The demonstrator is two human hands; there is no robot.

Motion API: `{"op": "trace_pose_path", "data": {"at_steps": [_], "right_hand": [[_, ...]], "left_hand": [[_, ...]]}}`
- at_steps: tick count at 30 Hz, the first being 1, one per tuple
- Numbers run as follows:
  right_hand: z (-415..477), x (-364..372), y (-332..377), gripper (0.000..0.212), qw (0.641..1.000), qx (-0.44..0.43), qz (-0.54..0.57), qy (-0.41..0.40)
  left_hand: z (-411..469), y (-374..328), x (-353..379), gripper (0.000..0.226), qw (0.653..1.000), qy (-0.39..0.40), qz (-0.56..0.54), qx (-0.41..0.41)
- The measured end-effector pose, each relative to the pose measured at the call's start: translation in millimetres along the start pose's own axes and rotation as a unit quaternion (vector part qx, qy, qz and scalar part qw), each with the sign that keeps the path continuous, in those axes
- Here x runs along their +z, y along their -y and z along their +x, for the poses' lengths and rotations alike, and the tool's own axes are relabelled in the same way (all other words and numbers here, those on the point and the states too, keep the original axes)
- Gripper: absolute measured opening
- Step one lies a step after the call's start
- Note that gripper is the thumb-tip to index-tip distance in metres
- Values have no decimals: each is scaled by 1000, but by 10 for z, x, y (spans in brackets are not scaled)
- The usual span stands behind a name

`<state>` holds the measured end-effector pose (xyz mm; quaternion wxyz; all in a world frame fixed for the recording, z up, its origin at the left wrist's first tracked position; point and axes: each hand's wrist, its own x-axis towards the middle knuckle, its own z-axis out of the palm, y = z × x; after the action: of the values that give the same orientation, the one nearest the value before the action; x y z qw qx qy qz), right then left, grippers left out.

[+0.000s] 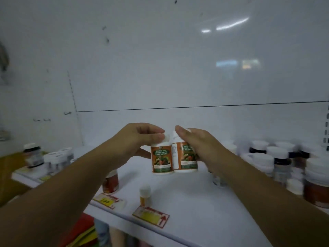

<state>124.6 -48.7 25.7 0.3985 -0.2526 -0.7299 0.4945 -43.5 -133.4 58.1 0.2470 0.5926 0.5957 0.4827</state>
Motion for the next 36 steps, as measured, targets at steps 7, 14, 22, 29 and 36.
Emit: {"op": "trace_pose_path", "data": {"at_steps": [7,14,22,29,36], "right_hand": [[255,1260,194,45,998,-19,0,66],[550,2561,436,57,995,-32,-75,50],[871,3156,510,46,992,-26,-122,37],[1250,3167,456,48,979,-9,-189,72],[1747,3067,400,43,975,-11,-210,71]], "left_hand": [[-462,468,-1051,18,997,-74,-23,-10],[-751,951,-2262,13,993,-105,-50,6],[-592,1347,-2932,7,994,-85,-68,18],[-233,1611,-3184,9,996,-66,-52,16],[273,1655,-3335,14,999,-43,4,16]]}}
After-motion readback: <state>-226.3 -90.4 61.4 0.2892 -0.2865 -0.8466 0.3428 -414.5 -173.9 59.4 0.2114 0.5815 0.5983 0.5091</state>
